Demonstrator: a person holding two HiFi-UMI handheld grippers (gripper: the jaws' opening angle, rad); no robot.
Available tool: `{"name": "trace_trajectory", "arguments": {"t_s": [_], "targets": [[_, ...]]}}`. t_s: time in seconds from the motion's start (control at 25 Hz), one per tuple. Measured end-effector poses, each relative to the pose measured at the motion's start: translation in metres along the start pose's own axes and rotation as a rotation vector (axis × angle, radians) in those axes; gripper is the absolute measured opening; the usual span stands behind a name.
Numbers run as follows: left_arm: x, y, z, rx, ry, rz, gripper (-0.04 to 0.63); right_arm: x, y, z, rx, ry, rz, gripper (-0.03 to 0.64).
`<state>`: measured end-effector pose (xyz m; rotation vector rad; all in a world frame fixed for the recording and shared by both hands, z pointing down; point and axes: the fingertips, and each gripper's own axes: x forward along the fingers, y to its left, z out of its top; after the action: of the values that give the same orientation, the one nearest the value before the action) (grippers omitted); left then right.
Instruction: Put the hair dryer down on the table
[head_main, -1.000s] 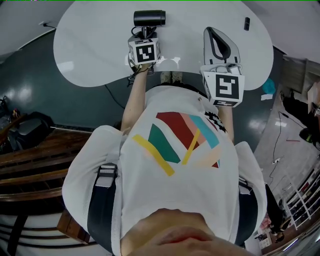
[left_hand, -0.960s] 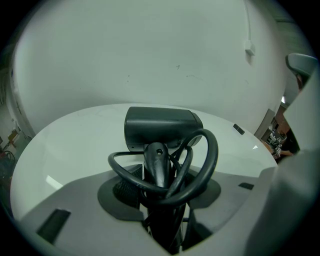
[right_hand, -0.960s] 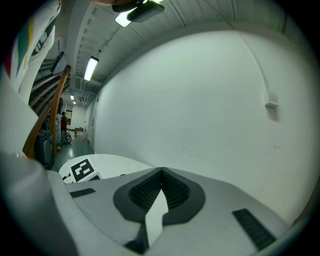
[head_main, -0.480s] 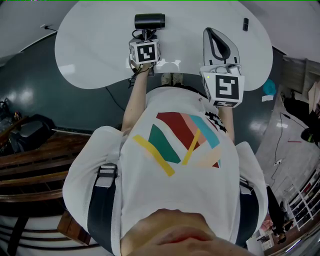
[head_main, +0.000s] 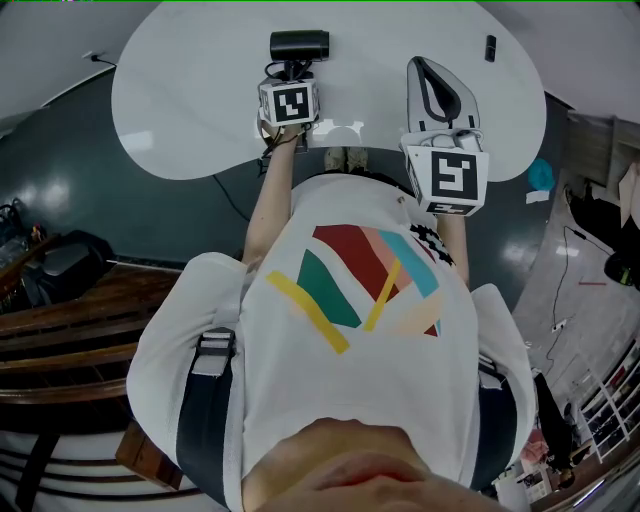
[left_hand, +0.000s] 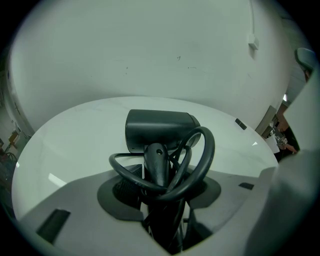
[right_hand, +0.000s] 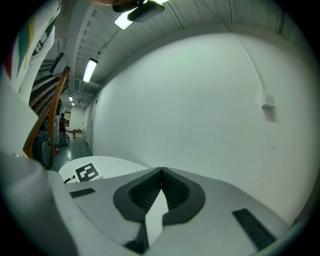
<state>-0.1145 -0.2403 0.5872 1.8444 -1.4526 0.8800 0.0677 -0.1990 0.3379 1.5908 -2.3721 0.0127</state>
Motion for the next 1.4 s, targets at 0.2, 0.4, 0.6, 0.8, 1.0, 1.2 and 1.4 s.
{"name": "trace_trajectory", "arguments": {"t_s": [0.2, 0.4, 0.6, 0.8, 1.0, 1.2, 1.4], "targets": [[0.002, -0.001, 0.0, -0.006, 0.02, -0.009, 0.221, 0.0, -0.001, -0.001, 0.001, 0.001, 0.002, 0.011], [0.003, 0.0, 0.0, -0.005, 0.027, -0.007, 0.221, 0.001, 0.0, -0.002, 0.002, 0.003, 0.005, 0.011], [0.005, 0.0, 0.0, -0.004, 0.023, 0.0, 0.222, -0.001, -0.001, -0.003, 0.006, 0.003, 0.003, 0.011], [0.007, 0.002, -0.002, -0.009, 0.031, 0.011, 0.222, -0.001, -0.001, -0.003, 0.008, 0.001, 0.008, 0.011], [0.007, -0.01, -0.004, 0.011, 0.042, -0.04, 0.299, -0.003, -0.001, -0.004, 0.009, -0.001, 0.018, 0.011], [0.004, -0.012, -0.007, -0.027, 0.043, -0.068, 0.356, -0.003, 0.004, 0.0, 0.007, -0.012, 0.028, 0.011], [-0.001, -0.014, -0.011, -0.05, 0.04, -0.063, 0.357, -0.004, 0.006, -0.001, 0.003, -0.013, 0.044, 0.011]]}}
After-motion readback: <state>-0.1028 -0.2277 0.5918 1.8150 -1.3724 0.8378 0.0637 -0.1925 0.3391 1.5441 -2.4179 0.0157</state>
